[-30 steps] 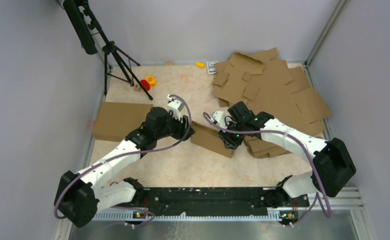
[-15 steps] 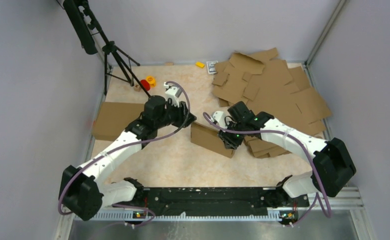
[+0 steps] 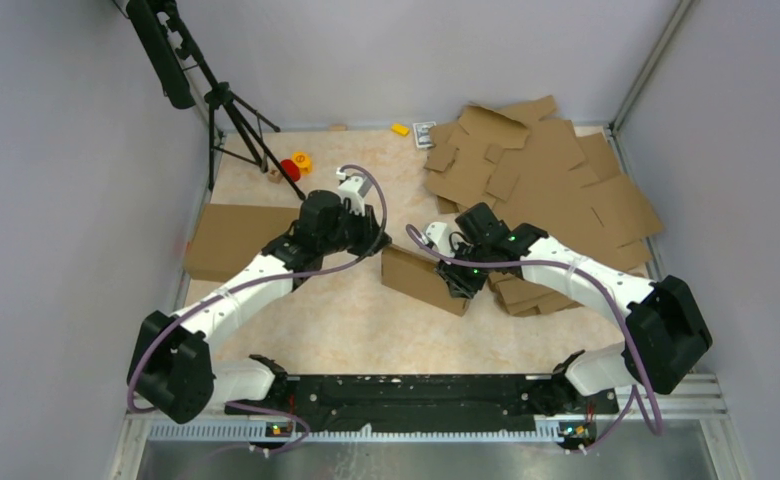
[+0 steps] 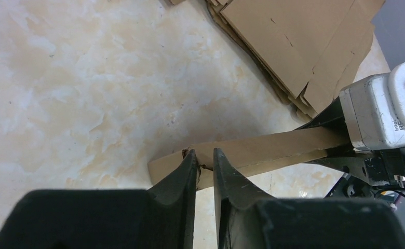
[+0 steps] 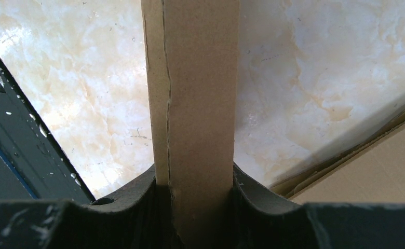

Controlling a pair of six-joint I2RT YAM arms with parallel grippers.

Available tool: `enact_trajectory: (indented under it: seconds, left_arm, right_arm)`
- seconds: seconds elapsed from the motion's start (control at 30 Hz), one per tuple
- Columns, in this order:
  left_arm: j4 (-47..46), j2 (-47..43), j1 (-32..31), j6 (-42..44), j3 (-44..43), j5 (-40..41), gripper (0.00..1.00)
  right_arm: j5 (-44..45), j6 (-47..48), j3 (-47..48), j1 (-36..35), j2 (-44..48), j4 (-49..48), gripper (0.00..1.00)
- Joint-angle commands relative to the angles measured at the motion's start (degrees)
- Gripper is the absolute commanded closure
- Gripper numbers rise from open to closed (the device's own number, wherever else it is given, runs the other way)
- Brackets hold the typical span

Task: Fold the paper box
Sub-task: Close the paper box at the center of the board.

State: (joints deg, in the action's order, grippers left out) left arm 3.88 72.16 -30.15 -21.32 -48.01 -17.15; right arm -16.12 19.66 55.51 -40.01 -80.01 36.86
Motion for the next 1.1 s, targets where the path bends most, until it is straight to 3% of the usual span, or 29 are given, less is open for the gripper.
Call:
enact_trajectory:
  seconds: [0.0, 0.63, 0.87, 1.07]
  left_arm:
    - [-0.72, -0.53, 0.21, -0.04, -1.31, -0.25, 0.83]
    - [-11.07, -7.07, 0.18, -0.69, 13.34, -0.49, 0.89]
    - [-14.72, -6.53, 0.17, -1.18, 18.88, 1.06, 0.87]
    - [-15.71, -6.07, 0.09, -1.42, 20.76, 1.31, 0.79]
  right_arm:
    - [0.2, -0.06, -1.27, -0.33, -0.84, -1.19, 0.87]
    - [0.72, -1.1, -0.97, -0.34, -1.55, -1.63, 0.87]
    - [1.34, -1.2, -1.18, -0.41, -1.29, -2.22, 0.86]
    - [1.95, -0.99, -1.62, -0.68, -1.04, -2.97, 0.86]
